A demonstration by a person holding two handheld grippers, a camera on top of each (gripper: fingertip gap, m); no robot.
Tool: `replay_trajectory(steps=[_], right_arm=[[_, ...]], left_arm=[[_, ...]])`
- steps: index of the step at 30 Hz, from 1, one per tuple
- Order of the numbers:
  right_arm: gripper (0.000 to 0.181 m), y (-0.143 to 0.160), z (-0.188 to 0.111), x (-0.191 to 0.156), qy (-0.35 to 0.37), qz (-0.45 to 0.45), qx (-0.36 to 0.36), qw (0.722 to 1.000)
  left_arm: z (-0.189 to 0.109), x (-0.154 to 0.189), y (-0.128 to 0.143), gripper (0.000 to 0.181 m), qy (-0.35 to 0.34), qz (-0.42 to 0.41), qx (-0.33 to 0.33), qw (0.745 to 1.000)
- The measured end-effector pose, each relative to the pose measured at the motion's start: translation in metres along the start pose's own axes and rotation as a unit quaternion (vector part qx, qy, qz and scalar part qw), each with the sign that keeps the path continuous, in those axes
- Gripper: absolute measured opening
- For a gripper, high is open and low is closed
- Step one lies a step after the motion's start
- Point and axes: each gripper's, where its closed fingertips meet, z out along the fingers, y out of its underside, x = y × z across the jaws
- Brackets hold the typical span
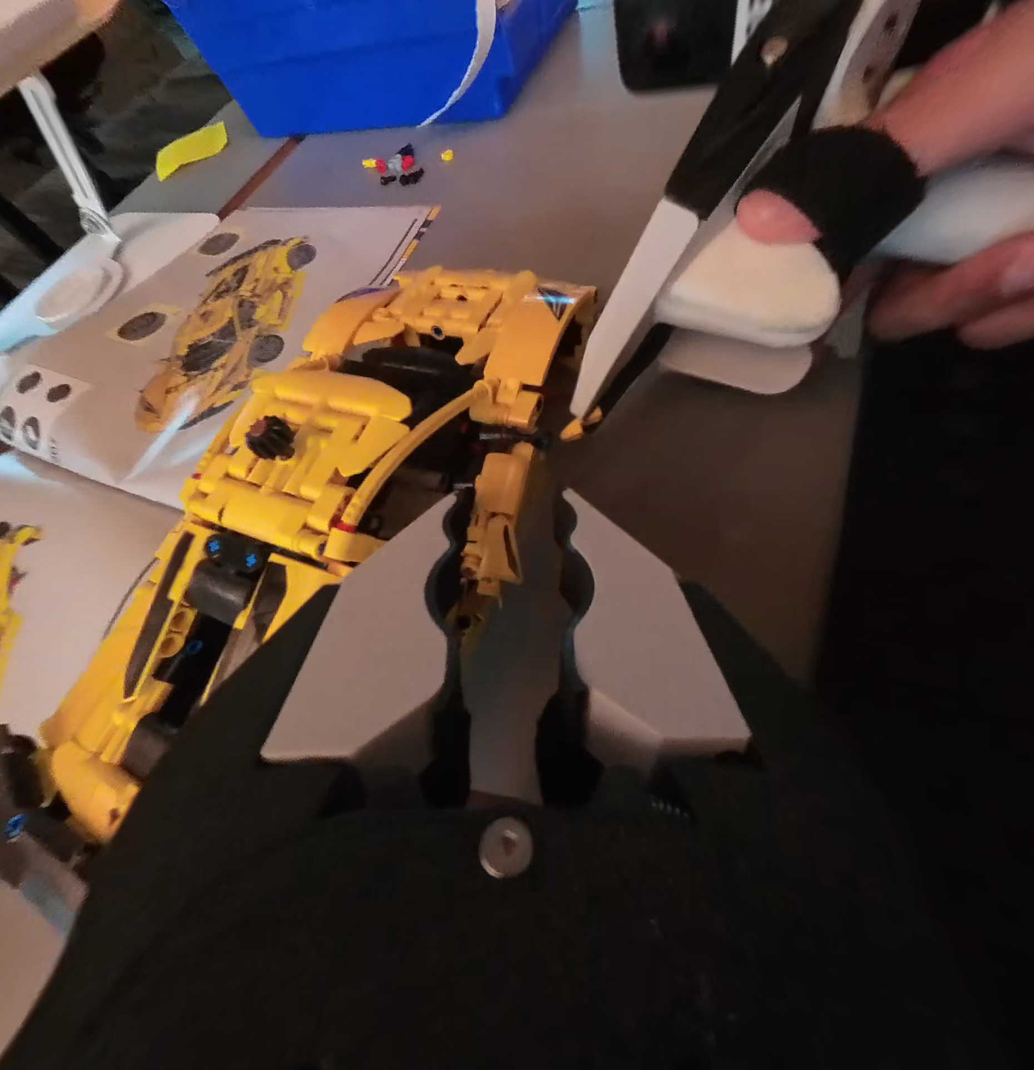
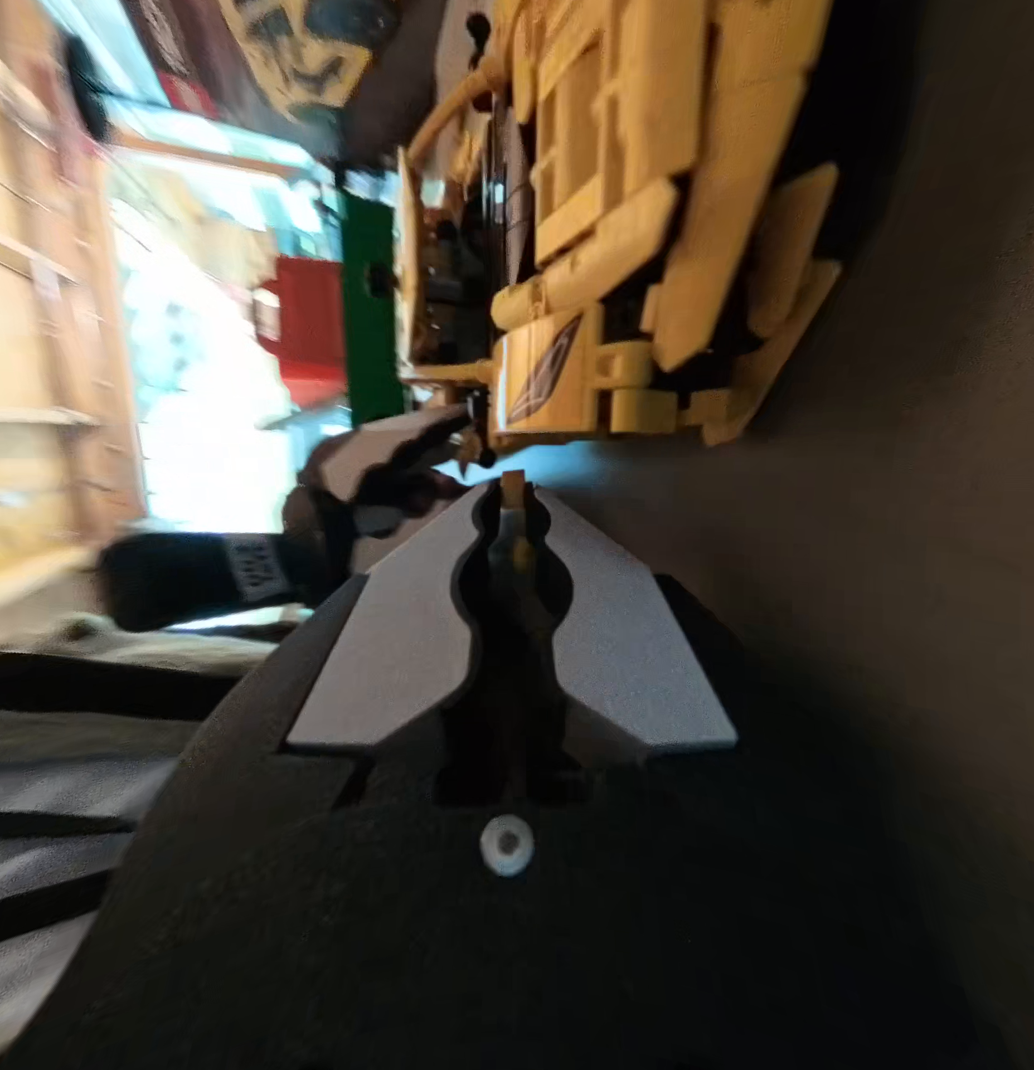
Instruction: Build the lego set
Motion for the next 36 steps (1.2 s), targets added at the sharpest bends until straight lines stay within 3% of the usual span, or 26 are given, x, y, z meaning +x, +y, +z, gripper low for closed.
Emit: replay_trajectory(steps=[2, 5, 10, 13, 16, 19, 27, 30, 34, 36], right_arm=[[0.009, 0.001, -0.002, 0.012, 0.087, -0.109, -0.013, 0.990], [0.008, 0.006, -0.003, 0.018, 0.161, -0.233, -0.052, 0.958], [0.009, 0.011, -0.006, 0.034, 0.245, -0.333, -0.089, 0.906], [0.019, 0.010, -0.004, 0.029, 0.248, -0.357, -0.082, 0.897], [0.022, 0.001, 0.001, 0.004, 0.215, -0.392, -0.030, 0.894], [0.020, -0.005, 0.007, -0.011, 0.209, -0.417, 0.014, 0.885], [0.007, -0.008, 0.013, -0.005, 0.242, -0.425, 0.019, 0.872], [0.006, -0.009, 0.011, -0.004, 0.296, -0.480, 0.006, 0.826], [0.005, -0.014, 0.008, -0.002, 0.401, -0.573, -0.003, 0.715], [0.005, -0.013, 0.009, -0.003, 0.407, -0.576, -0.001, 0.709]], left_arm=[[0.001, -0.002, 0.000, 0.023, -0.014, 0.018, 0.000, 1.000], [0.000, -0.002, -0.003, 0.021, -0.015, 0.015, 0.008, 1.000], [-0.001, -0.004, -0.002, 0.016, 0.009, -0.011, 0.006, 1.000], [-0.001, -0.004, -0.002, 0.015, 0.005, -0.004, 0.008, 1.000], [-0.001, -0.004, -0.002, 0.015, 0.002, 0.002, 0.011, 1.000], [-0.001, -0.004, -0.002, 0.015, 0.004, 0.001, 0.012, 1.000], [0.000, -0.003, -0.002, 0.015, 0.003, 0.006, 0.011, 1.000], [0.000, -0.003, -0.002, 0.015, 0.003, 0.008, 0.012, 1.000], [0.000, -0.004, -0.002, 0.014, 0.002, 0.009, 0.011, 1.000], [0.000, -0.004, -0.002, 0.015, 0.001, 0.010, 0.011, 1.000]])
